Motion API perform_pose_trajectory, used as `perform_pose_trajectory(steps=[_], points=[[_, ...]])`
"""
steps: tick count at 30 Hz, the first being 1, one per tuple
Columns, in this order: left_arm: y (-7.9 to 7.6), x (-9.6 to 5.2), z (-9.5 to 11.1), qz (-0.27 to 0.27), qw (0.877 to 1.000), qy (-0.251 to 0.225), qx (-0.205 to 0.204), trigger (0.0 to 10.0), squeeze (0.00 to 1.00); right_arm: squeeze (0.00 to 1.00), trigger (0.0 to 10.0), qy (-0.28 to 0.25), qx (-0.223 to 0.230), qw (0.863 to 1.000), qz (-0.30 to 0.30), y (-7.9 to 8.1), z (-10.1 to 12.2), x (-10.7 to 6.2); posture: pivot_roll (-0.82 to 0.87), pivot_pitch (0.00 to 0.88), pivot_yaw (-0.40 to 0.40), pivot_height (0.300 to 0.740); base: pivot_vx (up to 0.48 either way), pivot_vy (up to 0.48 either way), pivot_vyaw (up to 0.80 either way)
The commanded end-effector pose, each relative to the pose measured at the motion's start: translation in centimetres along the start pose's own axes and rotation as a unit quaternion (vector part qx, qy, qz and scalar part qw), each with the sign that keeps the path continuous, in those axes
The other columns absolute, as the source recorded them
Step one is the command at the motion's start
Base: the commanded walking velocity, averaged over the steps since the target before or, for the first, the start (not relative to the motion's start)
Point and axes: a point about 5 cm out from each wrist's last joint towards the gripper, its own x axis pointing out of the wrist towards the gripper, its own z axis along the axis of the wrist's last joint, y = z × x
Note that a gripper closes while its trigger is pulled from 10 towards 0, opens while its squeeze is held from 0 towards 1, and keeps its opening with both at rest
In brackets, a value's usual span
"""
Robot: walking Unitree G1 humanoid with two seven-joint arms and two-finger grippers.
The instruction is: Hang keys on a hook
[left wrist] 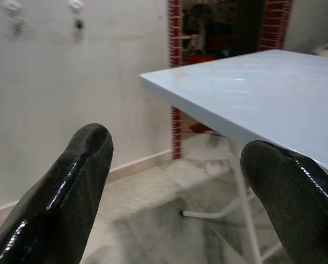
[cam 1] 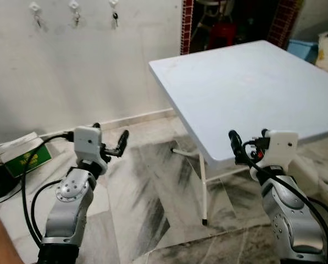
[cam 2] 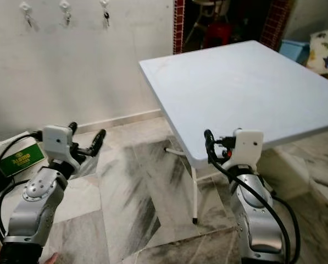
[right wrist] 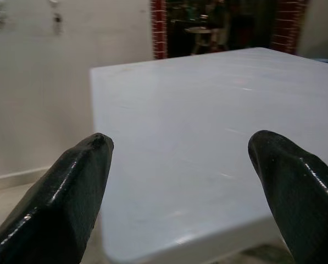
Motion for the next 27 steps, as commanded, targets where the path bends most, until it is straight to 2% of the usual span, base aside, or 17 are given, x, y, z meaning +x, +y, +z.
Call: perform_pose_trajectory(steps=[1,27], points=[[0.15,0.15,0.18,0.007,1.000,-0.004,-0.003,10.0,0.00,0.00,10.0,0.001,-0.002,1.000,0.002,-0.07,0.19,0.22,-0.03,0.000,0.040,0.740,0.000,0.000,-0.80],[0.72,0.33,0.07,0.024,1.000,0.002,-0.001,10.0,0.00,0.00,10.0,-0.002,0.001,1.000,0.004,0.03,0.28,0.53,-0.03,0.000,0.037,0.740,0.000,0.000,-0.80]])
